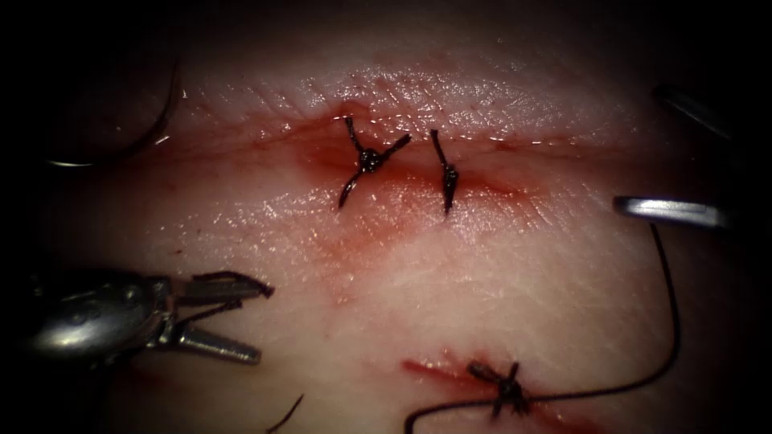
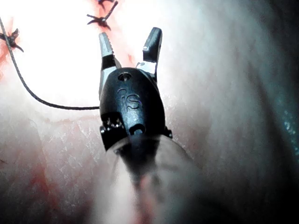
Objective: Wound Closure
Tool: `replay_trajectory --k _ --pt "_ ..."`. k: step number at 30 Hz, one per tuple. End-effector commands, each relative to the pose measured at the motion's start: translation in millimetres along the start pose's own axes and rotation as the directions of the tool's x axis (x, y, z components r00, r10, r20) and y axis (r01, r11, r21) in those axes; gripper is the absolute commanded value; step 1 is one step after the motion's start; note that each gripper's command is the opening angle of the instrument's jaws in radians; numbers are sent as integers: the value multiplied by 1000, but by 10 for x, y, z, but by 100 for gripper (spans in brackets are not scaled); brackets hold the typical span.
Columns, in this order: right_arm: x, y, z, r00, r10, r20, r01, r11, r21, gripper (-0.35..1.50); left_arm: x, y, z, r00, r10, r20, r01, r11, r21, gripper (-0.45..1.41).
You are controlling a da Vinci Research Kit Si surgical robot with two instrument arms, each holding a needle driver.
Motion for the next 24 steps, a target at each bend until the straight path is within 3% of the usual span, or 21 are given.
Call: replay_trajectory --k 1,4,9,15,24 --pt "-1 2 9 1000 -3 1 3 1000 3 145 1 -2 5 1000 -3 1 3 1000 5 59" --pt "-1 2 9 1000 1 10 -1 1000 11 145 18 1 -3 1000 -10 -14 10 1000 11 69" --pt "1 0 10 999 17 47 -19 999 46 145 62 9 -17 993 55 -106 -51 998 42 79" --pt "9 -6 15 996 28 79 -34 997 72 145 104 -2 -41 994 69 -89 -59 992 111 93" --pt "12 -7 20 996 36 80 -42 996 73 143 127 -39 -43 982 38 -184 3 976 217 91"
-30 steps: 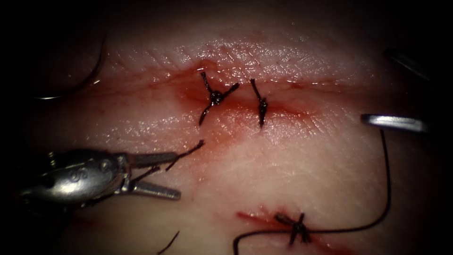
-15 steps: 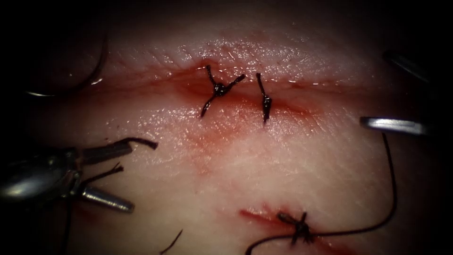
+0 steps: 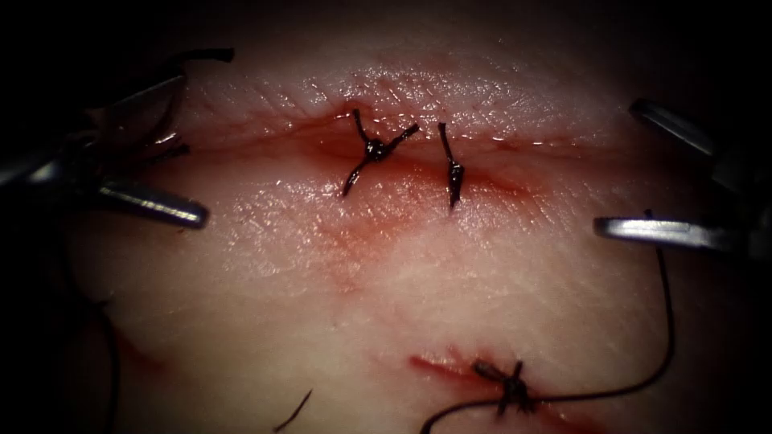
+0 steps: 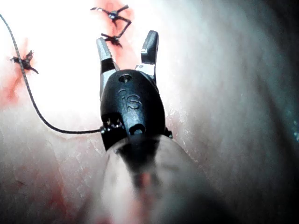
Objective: Wound Closure
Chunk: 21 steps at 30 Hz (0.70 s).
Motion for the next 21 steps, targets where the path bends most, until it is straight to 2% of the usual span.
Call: replay_trajectory --k 1,10,16,21 --pt "0 2 11 1000 -2 -3 2 1000 -2 143 -7 -7 14 1000 17 -14 -17 1000 -3 88" --pt "-1 0 15 1000 -4 -3 4 1000 -3 143 -62 -35 61 996 82 -16 -81 995 59 88" --pt "-2 -4 20 1000 -3 -3 3 1000 -1 143 -104 -43 78 997 74 35 -75 997 32 91" --pt "-3 -7 23 1000 -2 1 2 1000 7 143 -135 -29 81 994 62 86 -59 998 -36 91"
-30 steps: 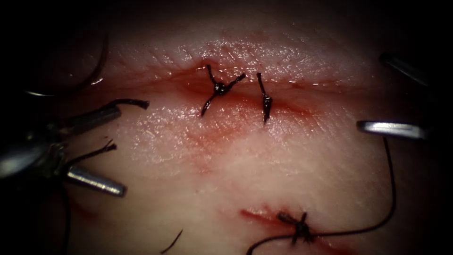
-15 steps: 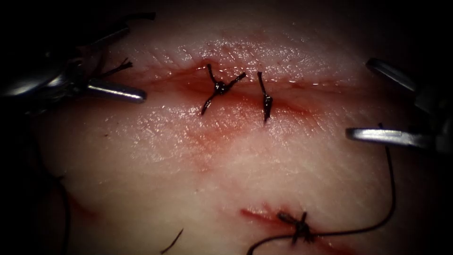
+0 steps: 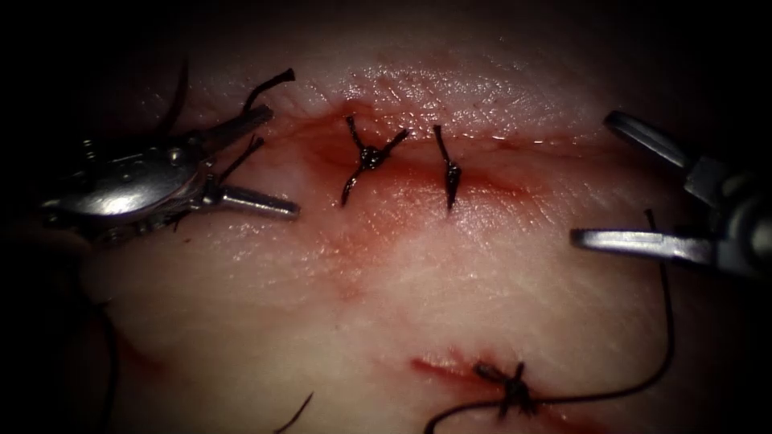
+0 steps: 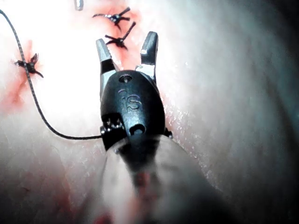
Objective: Wound Closure
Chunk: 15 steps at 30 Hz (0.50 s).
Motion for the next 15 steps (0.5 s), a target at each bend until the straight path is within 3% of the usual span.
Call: replay_trajectory --k 1,5,15 --pt "0 2 10 1000 -3 -4 3 1000 3 143 -8 3 8 1000 9 24 -8 1000 -12 91" --pt "0 1 10 1000 -4 -4 4 1000 3 143 -23 14 -6 995 9 95 -5 999 -39 91" --pt "0 -2 13 1000 -2 1 2 1000 10 143 -31 50 -63 993 4 117 -1 1000 -23 91"
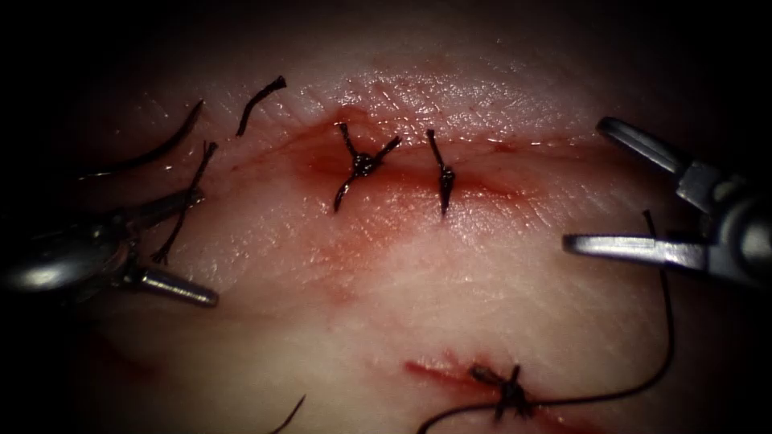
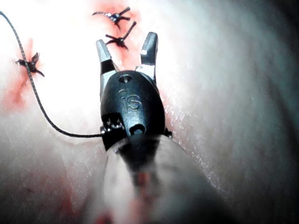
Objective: Wound Closure
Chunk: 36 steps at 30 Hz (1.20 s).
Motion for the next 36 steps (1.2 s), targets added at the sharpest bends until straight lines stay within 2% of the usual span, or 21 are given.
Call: replay_trajectory --k 1,5,10,15,19,21,25,29,36 --pt "0 1 10 1000 -2 1 2 1000 4 143 -2 4 5 1000 -1 1 1 1000 4 91" --pt "-1 0 12 1000 -4 0 4 1000 8 143 11 12 -6 1000 -18 10 18 999 33 91" --pt "-1 -2 13 1000 1 3 -1 1000 11 141 55 -3 -17 998 52 -23 -49 992 114 93" --pt "0 -2 11 1000 0 6 0 1000 16 141 86 -6 -35 995 87 -42 -79 985 152 93" --pt "1 0 10 1000 2 8 -3 1000 19 141 96 -5 -50 993 118 21 -119 960 254 101" --pt "2 2 9 1000 5 10 -5 1000 21 141 103 -4 -54 993 112 28 -115 957 266 104" --pt "13 8 4 1000 25 9 -25 999 26 141 132 -1 -49 985 164 -62 -146 962 229 99" --pt "26 15 0 999 41 6 -41 999 30 138 163 4 -27 938 301 -170 -277 949 149 88" --pt "27 18 -7 999 37 17 -38 998 47 136 181 -5 14 900 396 -185 -385 918 90 86"
